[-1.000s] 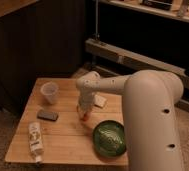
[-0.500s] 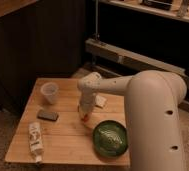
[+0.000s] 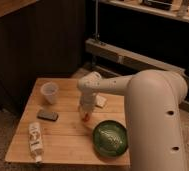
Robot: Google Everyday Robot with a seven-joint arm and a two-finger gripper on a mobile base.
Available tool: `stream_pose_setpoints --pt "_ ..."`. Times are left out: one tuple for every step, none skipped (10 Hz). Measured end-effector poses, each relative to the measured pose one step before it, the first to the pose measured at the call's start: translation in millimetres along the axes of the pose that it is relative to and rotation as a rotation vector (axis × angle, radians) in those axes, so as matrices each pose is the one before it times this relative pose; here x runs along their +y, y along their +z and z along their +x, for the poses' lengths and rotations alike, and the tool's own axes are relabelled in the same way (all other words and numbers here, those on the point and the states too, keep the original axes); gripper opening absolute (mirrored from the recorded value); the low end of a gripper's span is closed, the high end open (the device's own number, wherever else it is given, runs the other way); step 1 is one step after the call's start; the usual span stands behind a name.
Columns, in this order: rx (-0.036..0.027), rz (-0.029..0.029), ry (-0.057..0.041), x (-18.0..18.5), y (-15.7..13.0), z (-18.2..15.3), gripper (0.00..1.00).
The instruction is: Drag the pepper across the table
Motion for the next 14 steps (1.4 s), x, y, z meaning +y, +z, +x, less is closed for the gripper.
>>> stream_pose_setpoints --pt "-0.00202 -0.00364 0.00471 0.00 -2.66 -0.41 0.03" --pt "0.00024 -0.00322 0.00120 -0.71 -2.83 -0.09 0.03" --pt "0.00166 -0.00203 -0.00206 0.53 -1.56 -0.68 0.03" --pt "0.00489 -0.00340 -0.00081 0.55 -0.98 -0.59 0.03" --pt "0.01199 -0.00414 0.00277 -0.98 -0.66 0.27 0.03" --pt "0.00880 -0.00713 0.00275 0.26 -1.20 -0.34 0.03" --pt "0.00673 -0.00492 0.00504 -0.21 -1.32 0.02 0.03" --pt "0.01002 -0.00568 0.00997 -1.48 -2.92 0.46 0.03" --pt "0.00509 -0.00340 0.00508 -1.28 -2.03 0.66 0.03" --pt "0.00250 -0.00264 0.00146 -0.46 -0.88 0.64 0.03" --pt "0.00340 -0.00294 0.00343 -1.25 -1.23 0.91 0.03" --pt "0.00919 -0.00558 0.00403 -1.29 1.28 1.81 0.03" --pt "0.00719 -0.00417 0.00341 -2.84 2.72 2.00 0.03" --pt "-0.00079 0.00289 -0.00075 -2.78 -0.17 0.50 0.03"
